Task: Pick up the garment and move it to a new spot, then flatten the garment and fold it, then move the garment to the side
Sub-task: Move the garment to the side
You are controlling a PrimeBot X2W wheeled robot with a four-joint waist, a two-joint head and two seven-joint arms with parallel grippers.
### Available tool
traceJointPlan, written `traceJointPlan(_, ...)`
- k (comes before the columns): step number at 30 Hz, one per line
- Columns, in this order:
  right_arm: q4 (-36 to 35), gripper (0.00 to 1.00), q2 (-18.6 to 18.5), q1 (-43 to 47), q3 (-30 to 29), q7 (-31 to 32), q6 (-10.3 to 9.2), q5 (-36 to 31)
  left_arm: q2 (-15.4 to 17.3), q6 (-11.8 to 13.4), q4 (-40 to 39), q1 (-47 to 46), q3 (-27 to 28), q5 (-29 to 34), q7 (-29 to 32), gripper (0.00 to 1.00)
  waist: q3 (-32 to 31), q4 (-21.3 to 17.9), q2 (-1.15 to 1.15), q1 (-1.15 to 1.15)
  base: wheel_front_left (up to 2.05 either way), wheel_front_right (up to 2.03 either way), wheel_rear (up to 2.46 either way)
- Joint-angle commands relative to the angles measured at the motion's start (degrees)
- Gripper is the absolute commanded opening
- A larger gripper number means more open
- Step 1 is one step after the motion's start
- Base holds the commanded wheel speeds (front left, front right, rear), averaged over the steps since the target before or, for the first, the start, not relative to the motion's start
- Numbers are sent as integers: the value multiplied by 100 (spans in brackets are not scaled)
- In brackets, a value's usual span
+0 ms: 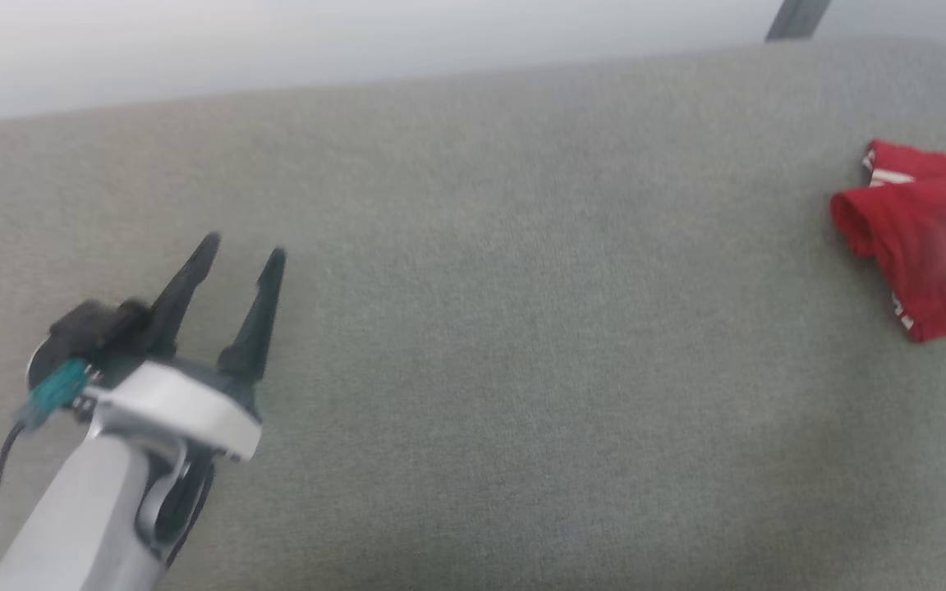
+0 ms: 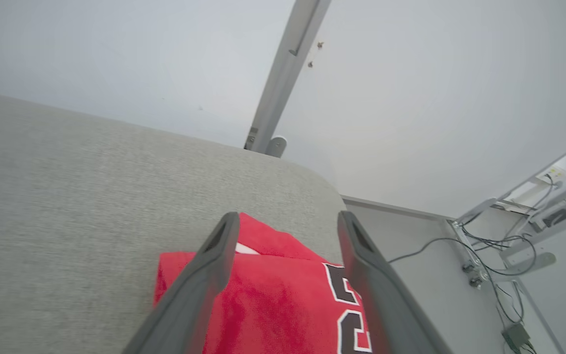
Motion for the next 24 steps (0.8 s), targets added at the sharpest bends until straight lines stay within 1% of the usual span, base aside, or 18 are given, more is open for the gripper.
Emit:
traceJointPlan(1,-105,100,106,211,-34,-143,-13,60,50,-13,-110,272,141,-5,-25,100,-299,115,0,0,0,0,0)
traceJointPlan(5,-366,100,368,582,31,-281,-13,110,81,-13,-295,769,521,83,-25,100,-571,223,0,0,0,0,0)
traceJointPlan(6,-366,100,368,582,31,-281,-13,110,81,-13,-295,769,521,83,-25,100,-571,223,0,0,0,0,0)
traceJointPlan(10,-751,100,563,1054,60,-320,-13,224,34,-13,-411,1268,905,160,-25,100,-838,354,0,0,0,0,0)
traceJointPlan(12,-1027,100,669,1294,92,-319,-13,295,7,-13,-471,1492,1073,200,-25,100,-954,417,0,0,0,0,0)
traceJointPlan(13,-1349,100,745,1605,116,-320,-13,353,-45,-13,-561,1729,1234,246,-25,100,-1072,481,0,0,0,0,0)
traceJointPlan(16,-1813,100,872,2081,148,-321,-14,440,-128,-12,-665,2066,1493,315,-25,100,-1237,567,0,0,0,0,0)
traceJointPlan(24,-2822,100,1159,3086,137,-317,-13,575,-275,-13,-1090,2755,1865,471,-25,100,-1472,768,0,0,0,0,0)
